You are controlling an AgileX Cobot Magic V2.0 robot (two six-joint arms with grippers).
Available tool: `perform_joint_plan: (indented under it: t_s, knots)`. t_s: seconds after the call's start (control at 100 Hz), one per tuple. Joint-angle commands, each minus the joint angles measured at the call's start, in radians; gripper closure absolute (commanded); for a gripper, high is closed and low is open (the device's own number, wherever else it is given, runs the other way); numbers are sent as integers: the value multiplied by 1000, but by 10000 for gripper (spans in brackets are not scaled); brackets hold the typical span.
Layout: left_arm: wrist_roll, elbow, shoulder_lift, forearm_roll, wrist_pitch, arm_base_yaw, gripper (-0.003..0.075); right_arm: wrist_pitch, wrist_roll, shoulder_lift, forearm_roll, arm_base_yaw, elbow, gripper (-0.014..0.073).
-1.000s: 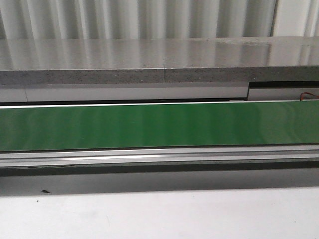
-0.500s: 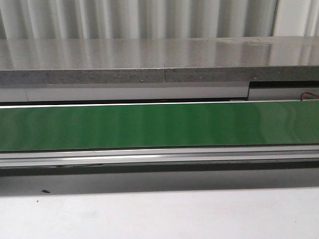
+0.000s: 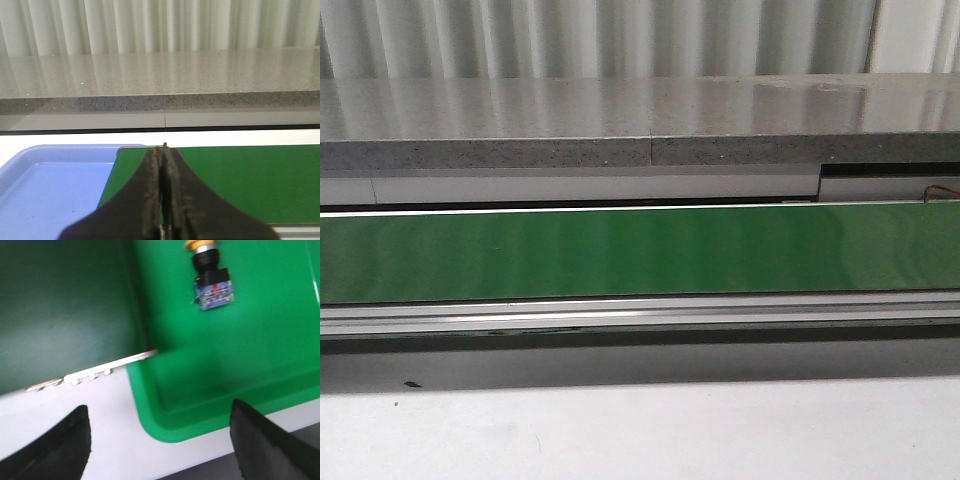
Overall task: Move button from right to left
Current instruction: 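Close the right gripper on the yellow push button's black body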
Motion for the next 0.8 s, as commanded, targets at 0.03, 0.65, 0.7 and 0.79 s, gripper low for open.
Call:
perform_joint_plan:
  t_s: [0.03,0.65,0.7,0.79]
  knots:
    - [-9,39,-33,-3,-75,-7,741,-47,-13,74,-21,-79,-82,23]
    - [-9,39,-33,-3,-75,-7,741,-60,-185,554,-24,-144,-315,23]
    - [-9,39,-33,-3,-75,-7,741,-64,-187,579,-25,-144,-332,23]
    - [-9,39,-33,-3,-75,-7,741,-66,-190,625,-25,-144,-364,23]
